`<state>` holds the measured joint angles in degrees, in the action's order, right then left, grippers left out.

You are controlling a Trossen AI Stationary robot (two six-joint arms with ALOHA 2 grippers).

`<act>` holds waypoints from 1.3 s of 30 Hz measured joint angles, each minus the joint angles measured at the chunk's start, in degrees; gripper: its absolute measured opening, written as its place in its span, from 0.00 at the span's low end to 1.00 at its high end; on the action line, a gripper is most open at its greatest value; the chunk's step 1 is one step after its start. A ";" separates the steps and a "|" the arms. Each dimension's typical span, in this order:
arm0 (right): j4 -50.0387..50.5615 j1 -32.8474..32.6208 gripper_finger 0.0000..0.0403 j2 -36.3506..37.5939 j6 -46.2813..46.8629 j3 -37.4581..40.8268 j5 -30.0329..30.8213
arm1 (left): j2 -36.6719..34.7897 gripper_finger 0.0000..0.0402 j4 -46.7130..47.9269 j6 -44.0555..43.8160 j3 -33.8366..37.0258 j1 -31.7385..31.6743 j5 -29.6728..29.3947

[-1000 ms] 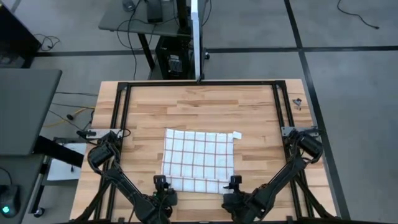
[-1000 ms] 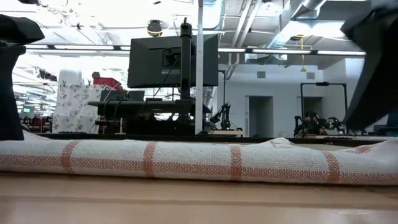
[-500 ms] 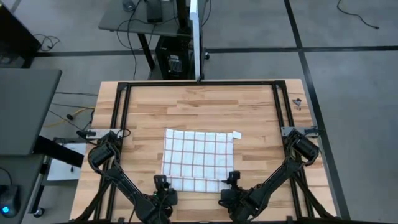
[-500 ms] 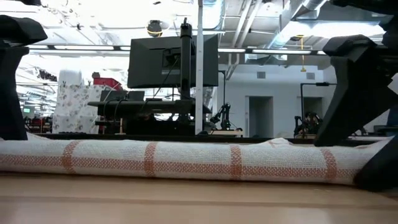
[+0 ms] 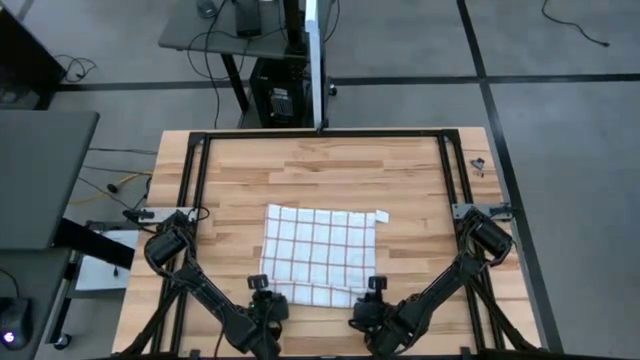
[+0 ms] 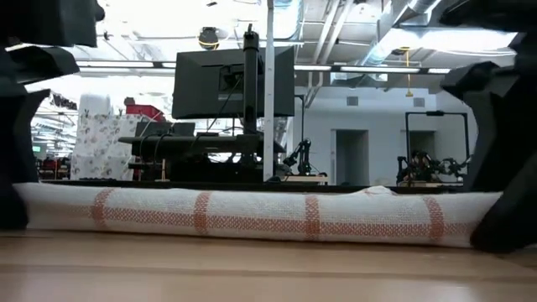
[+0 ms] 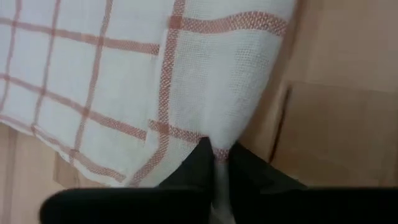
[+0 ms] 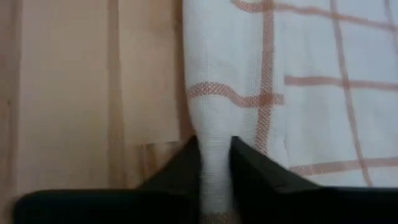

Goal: Roll towel
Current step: Roll the white towel

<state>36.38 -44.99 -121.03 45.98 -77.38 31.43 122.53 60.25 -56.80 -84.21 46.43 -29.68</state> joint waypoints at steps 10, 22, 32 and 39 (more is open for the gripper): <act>-2.90 0.53 0.01 4.43 5.02 0.26 -11.01 | -7.12 0.00 -6.76 3.22 0.18 -2.00 16.34; -14.35 3.54 0.00 10.02 5.19 5.55 -23.46 | -22.75 0.00 -25.35 -3.23 18.63 -4.89 25.05; -18.84 11.54 0.00 18.36 4.72 14.02 -34.27 | -27.29 0.00 -25.10 1.11 22.86 -9.34 25.71; -21.84 15.44 0.00 20.16 4.69 19.21 -36.42 | -27.18 0.00 -25.57 0.55 25.02 -9.96 25.18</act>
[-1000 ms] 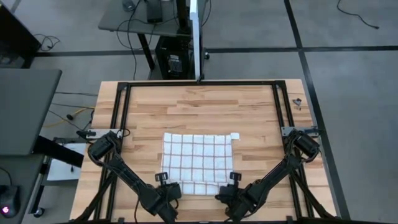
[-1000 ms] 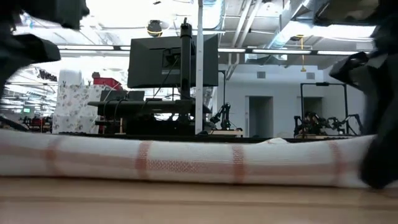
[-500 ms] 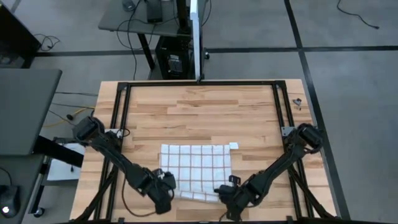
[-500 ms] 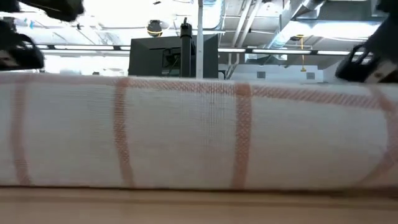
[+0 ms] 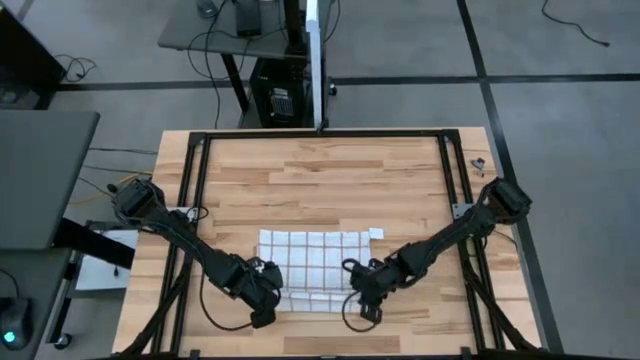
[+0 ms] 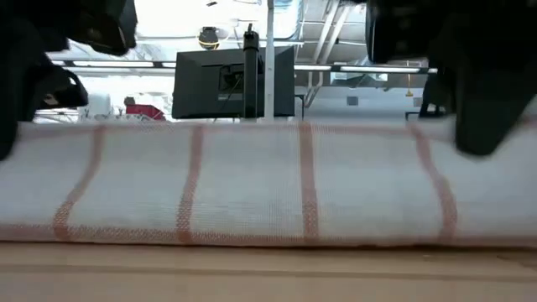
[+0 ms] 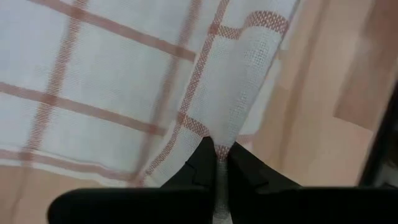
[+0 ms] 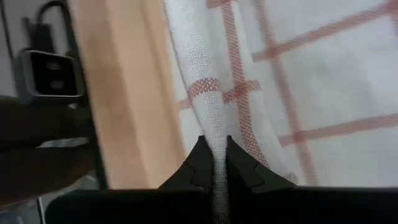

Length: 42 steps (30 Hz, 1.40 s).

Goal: Roll towel
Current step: Roll the white towel

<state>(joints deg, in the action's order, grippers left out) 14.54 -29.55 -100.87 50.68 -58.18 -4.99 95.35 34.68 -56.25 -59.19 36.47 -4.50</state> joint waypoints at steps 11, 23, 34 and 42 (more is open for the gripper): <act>-1.03 2.44 0.09 -1.52 -4.26 1.52 0.19 | 0.44 0.07 1.34 -0.85 0.22 0.09 -4.22; -0.83 8.43 0.15 -0.35 -4.17 1.56 -1.85 | 0.31 0.19 8.14 -0.60 -0.82 0.07 -4.77; 5.26 15.59 0.15 3.32 -5.26 1.49 -2.03 | 0.26 0.19 15.04 1.73 -3.51 0.02 -6.45; 5.26 14.95 0.17 2.21 -6.01 1.47 -2.67 | 0.26 0.23 16.12 -1.09 -3.51 -0.16 -12.41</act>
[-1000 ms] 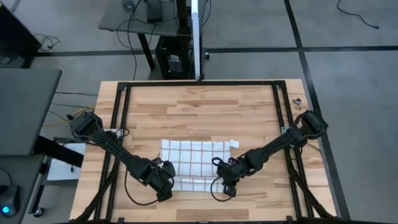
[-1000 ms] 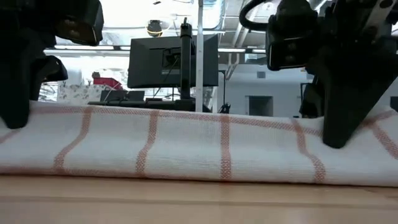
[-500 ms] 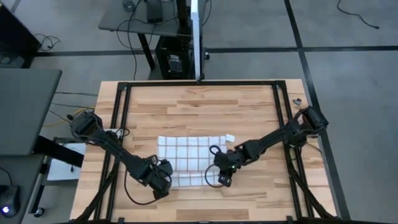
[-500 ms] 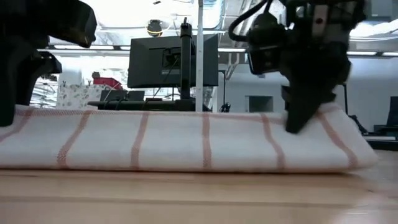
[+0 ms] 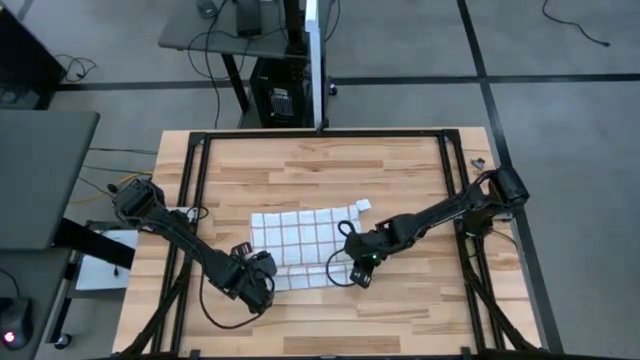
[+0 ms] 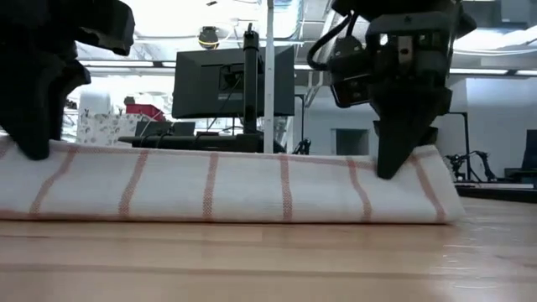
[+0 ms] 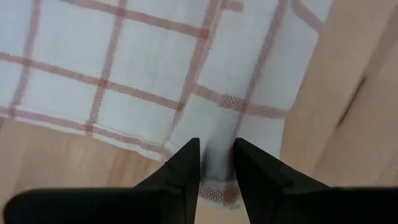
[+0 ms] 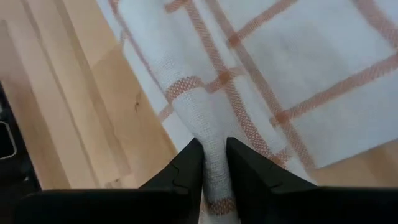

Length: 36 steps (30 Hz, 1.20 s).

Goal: Roll towel
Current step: Roll the white towel

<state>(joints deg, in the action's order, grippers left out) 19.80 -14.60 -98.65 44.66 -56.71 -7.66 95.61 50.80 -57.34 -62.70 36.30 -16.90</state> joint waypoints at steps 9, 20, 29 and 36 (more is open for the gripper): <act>1.58 4.49 0.44 0.09 -2.41 0.00 -0.95 | 0.00 0.38 2.51 2.46 -0.47 -1.98 -0.47; 12.41 13.15 0.67 0.45 -12.09 -6.38 -7.04 | -0.09 0.41 20.32 7.50 -10.42 -3.81 -8.64; 14.11 12.42 0.67 4.69 -17.10 -10.05 -5.93 | -0.11 0.41 13.89 8.11 -15.31 -3.61 -5.17; 9.20 0.26 0.67 5.64 -16.83 -9.40 2.05 | -0.11 0.41 6.01 4.13 -14.75 -1.08 -3.14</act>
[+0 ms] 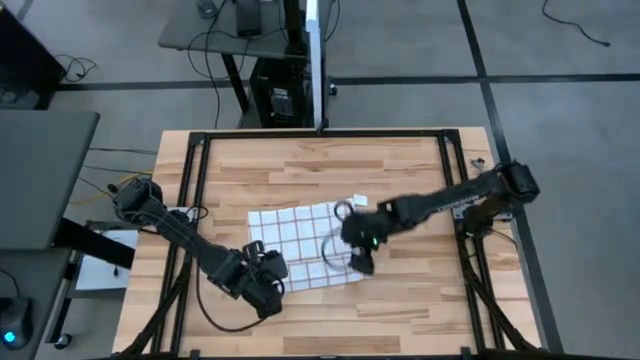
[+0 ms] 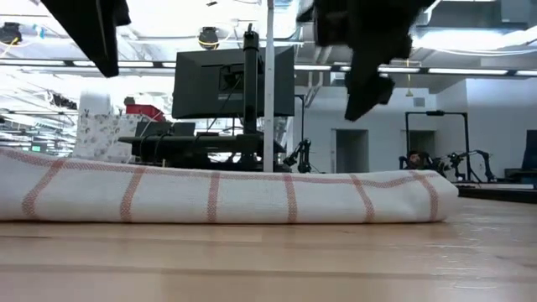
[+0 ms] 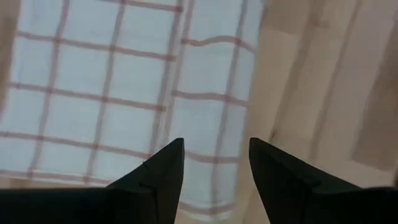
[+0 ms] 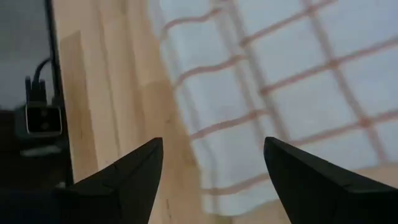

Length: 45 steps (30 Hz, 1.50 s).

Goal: Roll towel
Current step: Roll the white towel

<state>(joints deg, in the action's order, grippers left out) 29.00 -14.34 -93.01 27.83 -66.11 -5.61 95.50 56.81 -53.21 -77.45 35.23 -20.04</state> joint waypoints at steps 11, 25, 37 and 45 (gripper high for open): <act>-17.26 -12.38 0.67 -0.72 -5.24 7.52 15.40 | 0.11 0.41 -4.51 -1.57 4.94 0.78 -0.57; -32.24 -6.68 0.67 -13.13 -7.50 14.13 17.61 | 0.22 0.41 -19.18 -4.32 23.57 0.06 0.51; -27.79 -6.07 0.67 -9.94 -7.19 11.55 16.68 | -0.11 0.41 -10.23 -0.35 20.33 -0.07 0.78; -27.79 -4.97 0.67 2.35 -5.63 9.43 16.90 | -3.74 0.41 0.21 7.95 9.25 -0.62 -3.84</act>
<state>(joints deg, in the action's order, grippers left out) 1.21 -19.31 -90.66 22.20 -56.68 11.29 91.76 57.02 -45.26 -68.21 34.61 -23.88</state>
